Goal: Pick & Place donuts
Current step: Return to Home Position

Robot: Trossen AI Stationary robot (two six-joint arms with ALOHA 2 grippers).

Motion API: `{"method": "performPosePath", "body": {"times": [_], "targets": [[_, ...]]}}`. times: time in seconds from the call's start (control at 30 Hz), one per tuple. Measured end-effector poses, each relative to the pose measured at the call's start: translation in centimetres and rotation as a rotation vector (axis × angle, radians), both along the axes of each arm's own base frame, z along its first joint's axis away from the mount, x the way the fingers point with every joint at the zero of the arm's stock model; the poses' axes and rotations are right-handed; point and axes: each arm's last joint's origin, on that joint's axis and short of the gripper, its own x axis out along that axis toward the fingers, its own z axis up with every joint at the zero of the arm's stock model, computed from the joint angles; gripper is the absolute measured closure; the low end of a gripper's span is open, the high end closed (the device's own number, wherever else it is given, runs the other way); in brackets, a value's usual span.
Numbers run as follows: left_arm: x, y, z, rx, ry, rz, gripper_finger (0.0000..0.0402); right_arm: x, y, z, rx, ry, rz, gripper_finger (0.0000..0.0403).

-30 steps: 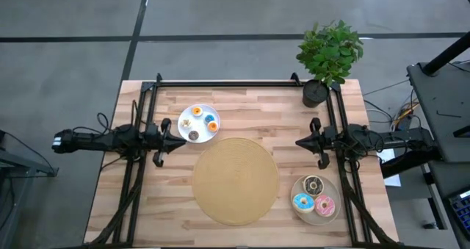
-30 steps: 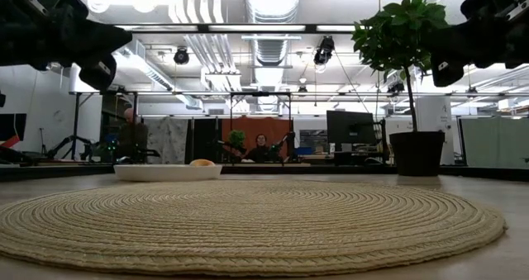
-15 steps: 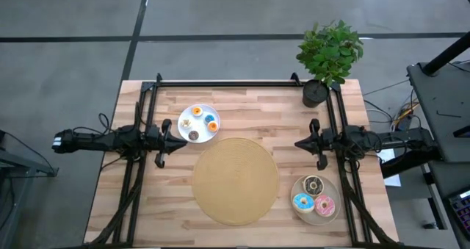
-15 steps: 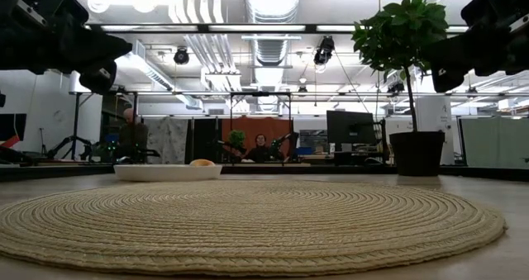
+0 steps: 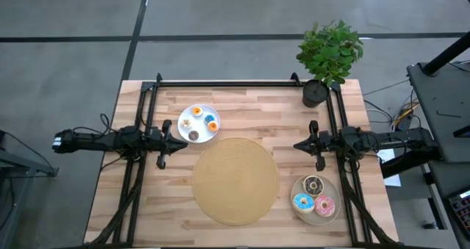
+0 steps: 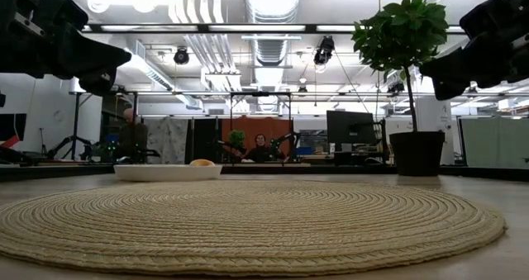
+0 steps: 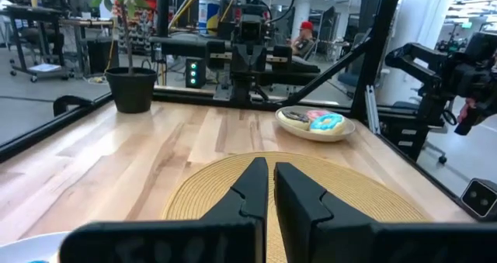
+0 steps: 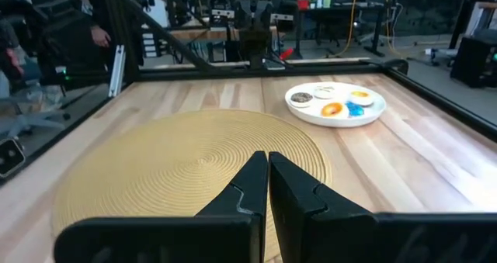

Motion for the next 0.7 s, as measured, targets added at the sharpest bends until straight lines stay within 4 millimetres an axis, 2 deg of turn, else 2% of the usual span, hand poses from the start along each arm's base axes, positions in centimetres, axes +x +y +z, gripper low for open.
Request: {"method": "performPosePath", "body": {"times": [0.7], "targets": [[0.00, 0.00, -0.02, 0.003, -0.001, 0.000, 0.0402, -0.05, -0.01, 0.47, -0.012, -0.051, 0.000, 0.0394]]}}
